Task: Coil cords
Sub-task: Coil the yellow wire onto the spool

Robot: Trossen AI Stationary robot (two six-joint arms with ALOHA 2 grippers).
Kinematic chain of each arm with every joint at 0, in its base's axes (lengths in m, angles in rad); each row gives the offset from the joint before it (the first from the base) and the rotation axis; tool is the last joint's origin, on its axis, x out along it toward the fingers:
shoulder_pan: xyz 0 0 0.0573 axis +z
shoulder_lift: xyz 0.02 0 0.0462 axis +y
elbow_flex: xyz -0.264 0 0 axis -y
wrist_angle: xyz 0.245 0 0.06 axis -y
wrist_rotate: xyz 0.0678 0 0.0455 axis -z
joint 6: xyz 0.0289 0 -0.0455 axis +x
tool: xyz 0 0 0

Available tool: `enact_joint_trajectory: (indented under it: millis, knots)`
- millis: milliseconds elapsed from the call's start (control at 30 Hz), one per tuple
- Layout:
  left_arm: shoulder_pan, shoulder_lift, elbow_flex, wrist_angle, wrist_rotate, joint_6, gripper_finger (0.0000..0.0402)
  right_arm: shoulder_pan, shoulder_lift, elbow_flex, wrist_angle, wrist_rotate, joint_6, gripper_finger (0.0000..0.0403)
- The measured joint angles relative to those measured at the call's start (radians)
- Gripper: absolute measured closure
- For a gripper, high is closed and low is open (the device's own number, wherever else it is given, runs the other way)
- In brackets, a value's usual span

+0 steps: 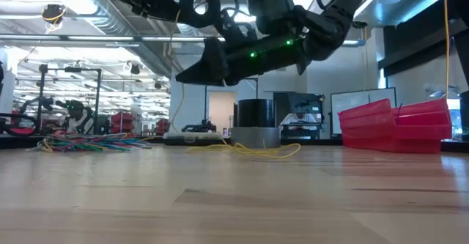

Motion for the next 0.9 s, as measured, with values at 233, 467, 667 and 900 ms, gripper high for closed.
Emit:
enact_joint_trajectory:
  millis: [233, 467, 667, 900]
  knots:
    - [0.0, 0.001, 0.0, 0.003, 0.0, 0.004, 0.0402, 0.0, 0.0, 0.0, -0.022, -0.019, -0.038, 0.033]
    - [0.0, -0.003, 0.0, -0.004, 0.0, -0.011, 0.0402, 0.003, -0.024, -0.001, -0.105, 0.107, -0.11, 0.0387]
    - [-0.019, -0.059, 0.0, -0.082, -0.04, -0.014, 0.0402, 0.006, -0.138, 0.0, -0.314, 0.193, -0.158, 0.0397]
    - [-0.042, -0.131, 0.0, -0.224, -0.08, -0.026, 0.0402, 0.006, -0.254, -0.07, -0.353, 0.3, -0.158, 0.04]
